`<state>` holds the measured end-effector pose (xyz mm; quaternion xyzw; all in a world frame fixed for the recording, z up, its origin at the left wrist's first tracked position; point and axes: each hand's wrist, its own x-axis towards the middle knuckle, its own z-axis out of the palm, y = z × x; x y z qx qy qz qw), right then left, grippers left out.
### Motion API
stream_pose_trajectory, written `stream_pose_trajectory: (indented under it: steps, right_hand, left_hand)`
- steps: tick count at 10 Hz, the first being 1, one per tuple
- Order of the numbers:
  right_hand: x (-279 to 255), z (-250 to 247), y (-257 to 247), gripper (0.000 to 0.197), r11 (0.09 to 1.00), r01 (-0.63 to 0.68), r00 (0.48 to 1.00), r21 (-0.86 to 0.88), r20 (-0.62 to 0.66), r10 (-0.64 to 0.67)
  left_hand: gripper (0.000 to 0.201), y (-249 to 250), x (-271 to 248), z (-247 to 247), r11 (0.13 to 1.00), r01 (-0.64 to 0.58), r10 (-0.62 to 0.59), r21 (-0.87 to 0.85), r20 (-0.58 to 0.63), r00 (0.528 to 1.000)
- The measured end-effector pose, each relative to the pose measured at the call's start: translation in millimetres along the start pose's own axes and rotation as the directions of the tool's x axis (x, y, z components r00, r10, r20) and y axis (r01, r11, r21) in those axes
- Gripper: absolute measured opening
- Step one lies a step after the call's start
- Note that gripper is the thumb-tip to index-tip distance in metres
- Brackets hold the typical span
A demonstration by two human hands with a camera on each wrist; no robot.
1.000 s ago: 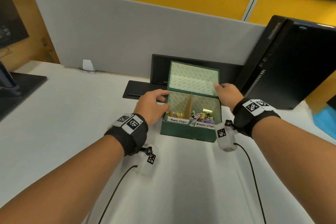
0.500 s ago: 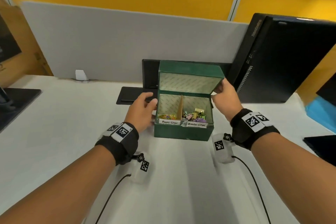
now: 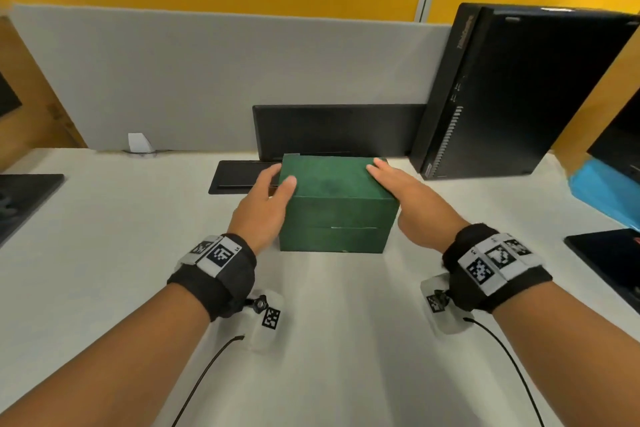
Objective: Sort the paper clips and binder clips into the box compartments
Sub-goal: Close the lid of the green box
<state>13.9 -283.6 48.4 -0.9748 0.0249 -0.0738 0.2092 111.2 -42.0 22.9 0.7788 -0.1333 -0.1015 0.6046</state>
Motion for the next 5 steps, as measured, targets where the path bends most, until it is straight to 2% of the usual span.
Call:
stream_pose_trajectory:
  steps: [1,2,3,4,5]
  right_hand:
    - [1,15,-12,0.088,0.998,-0.058,0.998,-0.028,-0.016,0.058]
    - [0,16,-19,0.088,0.994,-0.098,0.995,-0.045,-0.006,0.098]
    - [0,13,-21,0.086,0.993,-0.101,0.995,-0.06,0.004,0.101]
    - [-3,8,-30,0.087,0.988,-0.121,0.991,-0.098,0.039,0.126]
    - [-21,12,-36,0.094,0.974,-0.226,0.972,-0.022,0.062,0.227]
  left_hand:
    - [0.053,-3,-5,7,0.993,-0.048,0.05,0.107,-0.017,0.999]
    - [0.048,-1,-12,13,0.951,-0.094,0.122,0.293,-0.081,0.989]
    - [0.048,-2,-12,13,0.921,-0.113,0.151,0.372,-0.075,0.986]
    - [0.055,2,-15,5,0.923,-0.096,0.103,0.372,0.003,0.995]
    - [0.06,-2,-33,-7,0.907,-0.029,-0.004,0.42,0.079,0.997]
